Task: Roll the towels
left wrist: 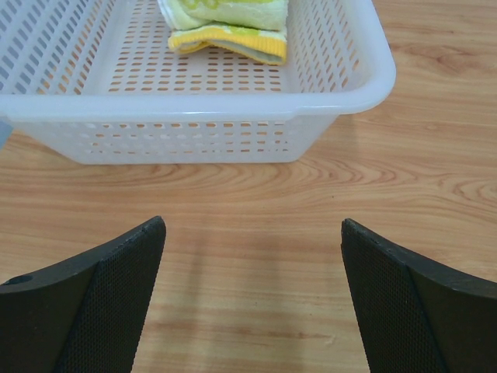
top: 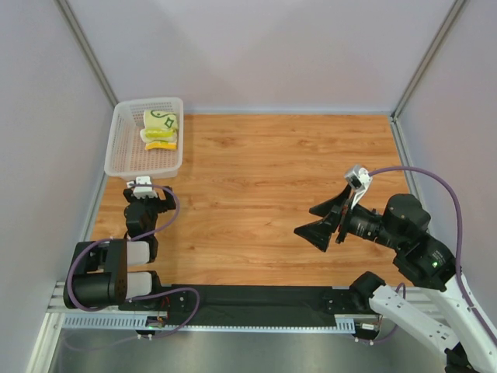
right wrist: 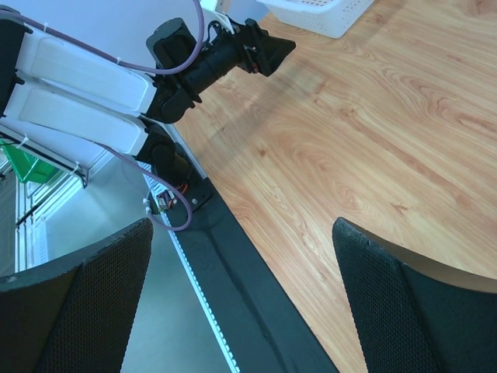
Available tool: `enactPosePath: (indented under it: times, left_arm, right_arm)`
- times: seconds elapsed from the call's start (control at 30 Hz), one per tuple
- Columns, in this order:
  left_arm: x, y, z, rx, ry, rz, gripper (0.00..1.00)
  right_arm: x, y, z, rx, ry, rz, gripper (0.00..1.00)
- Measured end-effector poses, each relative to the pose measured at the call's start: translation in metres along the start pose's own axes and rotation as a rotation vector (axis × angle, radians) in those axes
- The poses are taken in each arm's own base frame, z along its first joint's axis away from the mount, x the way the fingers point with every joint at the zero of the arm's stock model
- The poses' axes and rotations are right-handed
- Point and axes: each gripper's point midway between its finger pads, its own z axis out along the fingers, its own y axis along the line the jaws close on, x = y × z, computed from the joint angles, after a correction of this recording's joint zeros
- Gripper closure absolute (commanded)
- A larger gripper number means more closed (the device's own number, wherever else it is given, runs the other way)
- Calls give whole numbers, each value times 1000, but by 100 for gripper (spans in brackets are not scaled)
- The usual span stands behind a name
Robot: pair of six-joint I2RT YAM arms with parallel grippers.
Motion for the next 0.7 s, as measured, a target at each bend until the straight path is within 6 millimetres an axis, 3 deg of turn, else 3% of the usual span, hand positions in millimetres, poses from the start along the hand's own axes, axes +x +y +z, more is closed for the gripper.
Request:
enactPosePath:
  times: [0.53,0.7]
  left_arm:
    - [0,0,0,0,2,0,0]
    - [-4,-7,9,41,22,14,0]
  right_arm:
    - [5,2,8,-28,-5,73,0]
    - [2,-2,11,-15,-33,113,0]
